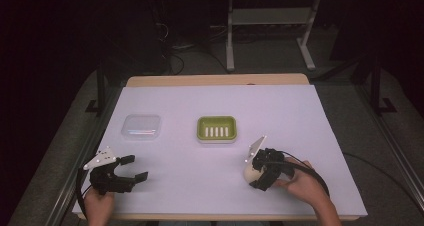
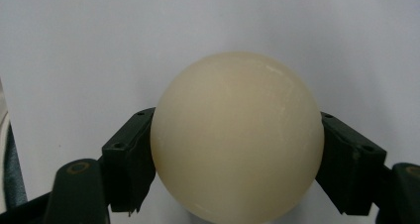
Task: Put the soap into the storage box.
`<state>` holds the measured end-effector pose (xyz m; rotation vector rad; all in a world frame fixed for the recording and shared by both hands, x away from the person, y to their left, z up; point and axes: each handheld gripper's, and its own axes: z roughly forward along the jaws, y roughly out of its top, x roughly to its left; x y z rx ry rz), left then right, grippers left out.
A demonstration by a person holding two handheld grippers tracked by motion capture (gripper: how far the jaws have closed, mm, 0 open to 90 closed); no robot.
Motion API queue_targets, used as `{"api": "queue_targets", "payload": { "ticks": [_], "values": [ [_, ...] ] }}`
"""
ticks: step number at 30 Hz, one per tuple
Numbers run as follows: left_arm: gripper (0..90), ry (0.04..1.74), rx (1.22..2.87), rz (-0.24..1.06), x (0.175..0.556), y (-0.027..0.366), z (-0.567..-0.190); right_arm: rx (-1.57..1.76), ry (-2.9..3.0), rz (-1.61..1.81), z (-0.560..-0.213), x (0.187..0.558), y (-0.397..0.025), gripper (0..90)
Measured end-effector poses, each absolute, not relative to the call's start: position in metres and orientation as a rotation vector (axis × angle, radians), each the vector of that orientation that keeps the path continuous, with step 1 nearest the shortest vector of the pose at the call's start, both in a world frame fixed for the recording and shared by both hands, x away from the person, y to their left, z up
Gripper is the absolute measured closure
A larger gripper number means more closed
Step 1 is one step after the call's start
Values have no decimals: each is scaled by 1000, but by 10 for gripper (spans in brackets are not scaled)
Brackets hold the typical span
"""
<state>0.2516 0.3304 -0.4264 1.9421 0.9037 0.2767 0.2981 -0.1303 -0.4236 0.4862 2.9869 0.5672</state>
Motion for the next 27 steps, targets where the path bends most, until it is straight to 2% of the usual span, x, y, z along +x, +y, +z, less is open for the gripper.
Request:
{"api": "queue_targets", "payload": {
  "ticks": [27],
  "values": [
    [130, 903, 1932, 280, 251, 331, -426, 491, 3013, 648, -397, 324, -127, 243]
  ]
}}
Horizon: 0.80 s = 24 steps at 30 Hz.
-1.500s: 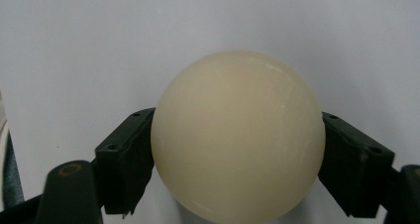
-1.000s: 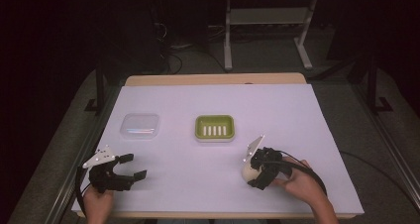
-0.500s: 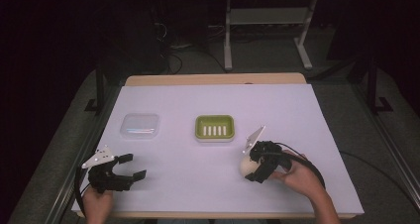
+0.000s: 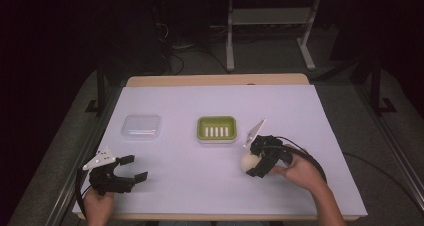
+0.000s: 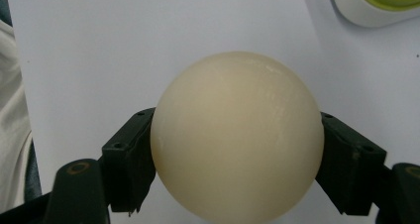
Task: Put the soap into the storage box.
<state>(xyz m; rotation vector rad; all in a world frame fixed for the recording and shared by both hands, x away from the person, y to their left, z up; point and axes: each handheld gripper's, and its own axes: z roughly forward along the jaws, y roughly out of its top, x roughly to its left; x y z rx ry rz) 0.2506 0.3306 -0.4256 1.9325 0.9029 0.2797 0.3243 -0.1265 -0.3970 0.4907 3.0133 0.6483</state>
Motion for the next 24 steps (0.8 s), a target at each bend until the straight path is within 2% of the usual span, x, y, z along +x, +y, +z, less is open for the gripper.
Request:
{"api": "queue_targets", "payload": {
  "ticks": [24],
  "values": [
    [130, 898, 1937, 280, 250, 332, -425, 462, 3010, 687, -376, 350, -112, 243]
  ]
}}
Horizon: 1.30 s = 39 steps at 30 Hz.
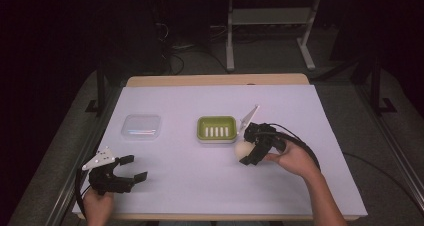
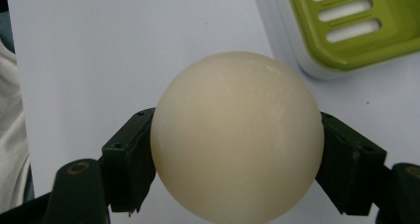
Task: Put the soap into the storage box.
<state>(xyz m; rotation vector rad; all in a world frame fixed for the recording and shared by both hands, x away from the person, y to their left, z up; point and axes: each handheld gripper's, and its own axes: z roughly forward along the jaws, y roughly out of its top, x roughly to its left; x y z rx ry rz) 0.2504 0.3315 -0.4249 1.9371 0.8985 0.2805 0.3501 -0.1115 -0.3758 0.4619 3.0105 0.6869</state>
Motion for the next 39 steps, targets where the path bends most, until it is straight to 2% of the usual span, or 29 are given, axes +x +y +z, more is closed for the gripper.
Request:
{"api": "queue_targets", "payload": {
  "ticks": [39],
  "values": [
    [130, 904, 1928, 279, 249, 335, -425, 418, 2993, 728, -341, 399, -72, 243]
  ]
}}
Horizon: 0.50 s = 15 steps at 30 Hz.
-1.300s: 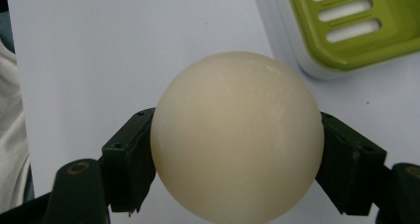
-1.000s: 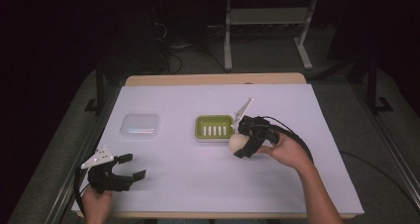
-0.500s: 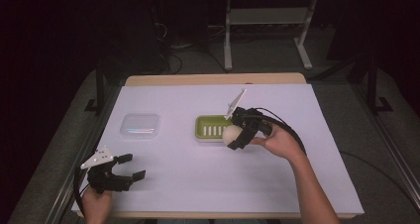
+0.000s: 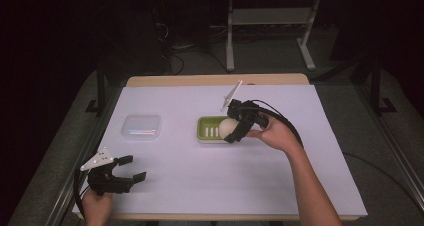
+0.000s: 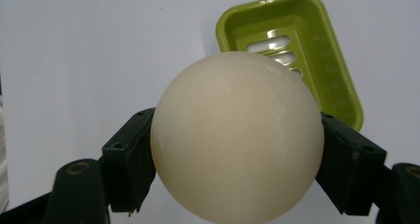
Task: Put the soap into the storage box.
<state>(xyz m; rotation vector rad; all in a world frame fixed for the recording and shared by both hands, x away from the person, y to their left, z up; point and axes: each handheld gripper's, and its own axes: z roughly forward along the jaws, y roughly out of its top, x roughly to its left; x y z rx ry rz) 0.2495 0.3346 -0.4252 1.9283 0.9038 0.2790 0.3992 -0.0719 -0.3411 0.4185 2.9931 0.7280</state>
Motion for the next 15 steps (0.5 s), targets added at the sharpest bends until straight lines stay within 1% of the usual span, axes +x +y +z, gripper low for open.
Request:
{"api": "queue_targets", "payload": {
  "ticks": [6, 15],
  "values": [
    [130, 904, 1930, 280, 250, 334, -425, 410, 2980, 748, -336, 406, -64, 243],
    [130, 903, 1931, 277, 250, 334, -426, 437, 2975, 729, -347, 416, -54, 243]
  ]
}}
